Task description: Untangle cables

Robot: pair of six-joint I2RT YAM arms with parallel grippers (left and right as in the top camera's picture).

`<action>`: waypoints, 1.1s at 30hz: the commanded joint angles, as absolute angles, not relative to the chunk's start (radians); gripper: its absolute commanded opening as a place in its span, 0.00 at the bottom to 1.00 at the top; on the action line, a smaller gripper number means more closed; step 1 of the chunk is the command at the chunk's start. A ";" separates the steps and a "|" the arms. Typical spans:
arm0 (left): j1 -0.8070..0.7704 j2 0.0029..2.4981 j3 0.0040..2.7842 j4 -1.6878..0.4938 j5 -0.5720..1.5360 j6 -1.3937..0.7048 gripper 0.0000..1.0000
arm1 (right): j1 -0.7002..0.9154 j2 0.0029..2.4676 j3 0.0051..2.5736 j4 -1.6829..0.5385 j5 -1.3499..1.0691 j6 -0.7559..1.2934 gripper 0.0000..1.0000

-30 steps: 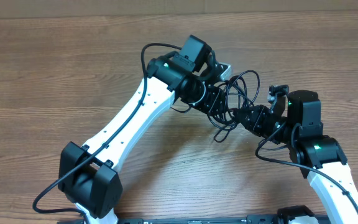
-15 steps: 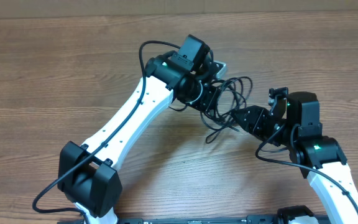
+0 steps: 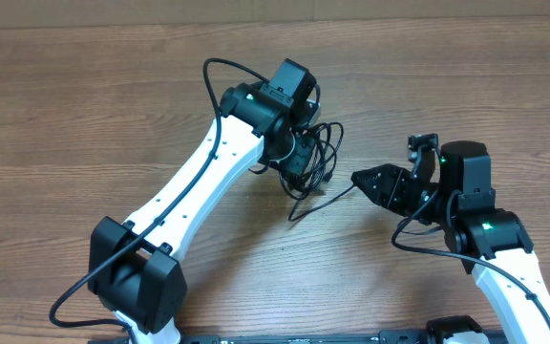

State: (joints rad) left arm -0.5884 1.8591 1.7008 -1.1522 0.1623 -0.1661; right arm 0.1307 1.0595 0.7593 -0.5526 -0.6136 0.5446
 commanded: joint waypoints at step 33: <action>-0.677 1.849 1.731 -1.046 0.681 -0.067 0.05 | 0.129 1.056 0.778 -0.397 -0.727 0.759 0.26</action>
